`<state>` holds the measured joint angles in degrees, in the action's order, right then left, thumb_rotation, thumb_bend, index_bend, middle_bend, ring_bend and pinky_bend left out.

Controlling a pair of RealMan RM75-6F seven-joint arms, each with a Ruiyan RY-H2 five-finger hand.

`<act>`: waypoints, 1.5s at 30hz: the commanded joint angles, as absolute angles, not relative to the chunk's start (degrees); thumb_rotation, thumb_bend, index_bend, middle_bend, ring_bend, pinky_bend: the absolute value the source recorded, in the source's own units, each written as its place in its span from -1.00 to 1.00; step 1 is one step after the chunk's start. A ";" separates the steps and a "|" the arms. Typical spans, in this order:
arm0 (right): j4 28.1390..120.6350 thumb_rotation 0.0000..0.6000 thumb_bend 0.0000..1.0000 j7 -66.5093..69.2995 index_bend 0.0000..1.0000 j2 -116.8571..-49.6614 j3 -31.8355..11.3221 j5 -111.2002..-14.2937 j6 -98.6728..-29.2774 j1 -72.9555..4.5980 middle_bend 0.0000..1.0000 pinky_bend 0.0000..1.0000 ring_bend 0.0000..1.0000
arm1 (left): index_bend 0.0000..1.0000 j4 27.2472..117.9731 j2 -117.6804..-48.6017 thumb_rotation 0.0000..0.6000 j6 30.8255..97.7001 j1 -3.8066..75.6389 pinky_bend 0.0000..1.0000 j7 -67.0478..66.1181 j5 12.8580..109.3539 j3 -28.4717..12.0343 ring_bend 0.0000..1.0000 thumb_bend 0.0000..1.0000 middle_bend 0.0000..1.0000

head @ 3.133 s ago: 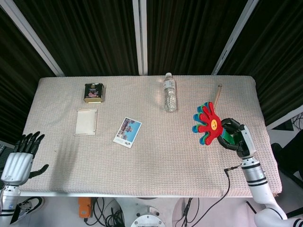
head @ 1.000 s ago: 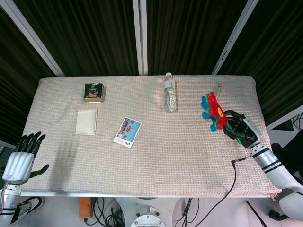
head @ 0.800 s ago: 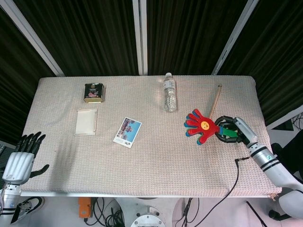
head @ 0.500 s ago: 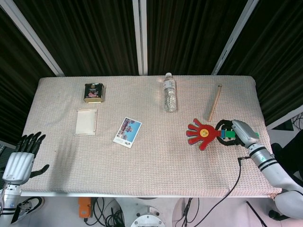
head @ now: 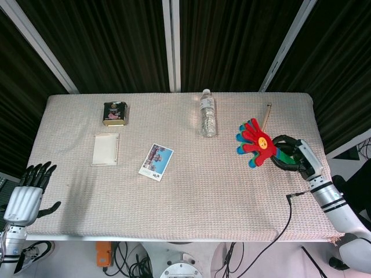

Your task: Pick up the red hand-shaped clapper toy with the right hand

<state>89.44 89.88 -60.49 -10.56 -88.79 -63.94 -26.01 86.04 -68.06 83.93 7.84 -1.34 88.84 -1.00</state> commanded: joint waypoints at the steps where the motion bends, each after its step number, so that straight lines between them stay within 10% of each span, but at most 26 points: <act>1: 79.82 1.00 0.10 127.01 0.86 -63.57 -7.88 -99.81 -79.18 -24.15 0.58 0.86 0.38 | -0.99 86.04 -68.05 1.00 83.96 7.85 -0.99 -1.34 88.88 -1.00 -1.00 -0.68 -1.00; 12: 74.49 1.00 0.10 121.72 0.86 -65.35 -2.71 -103.49 -77.04 -28.86 0.58 0.86 0.38 | -0.99 85.68 -68.11 1.00 84.10 7.66 -0.99 -0.85 88.69 -0.98 -1.00 -0.68 -1.00; 29: 92.52 1.00 0.16 20.71 0.86 -63.78 -6.05 -77.53 -57.90 -28.24 0.58 0.86 0.38 | -0.99 86.13 -67.82 1.00 83.83 7.64 -0.99 -1.21 88.66 -0.81 -1.00 -0.68 -1.00; 45: 88.33 1.00 0.07 27.83 0.85 -76.24 -9.28 -76.49 -63.38 -26.63 0.59 0.86 0.38 | -0.99 85.80 -68.07 1.00 83.55 7.78 -0.99 -1.04 88.64 -0.79 -1.00 -0.68 -1.00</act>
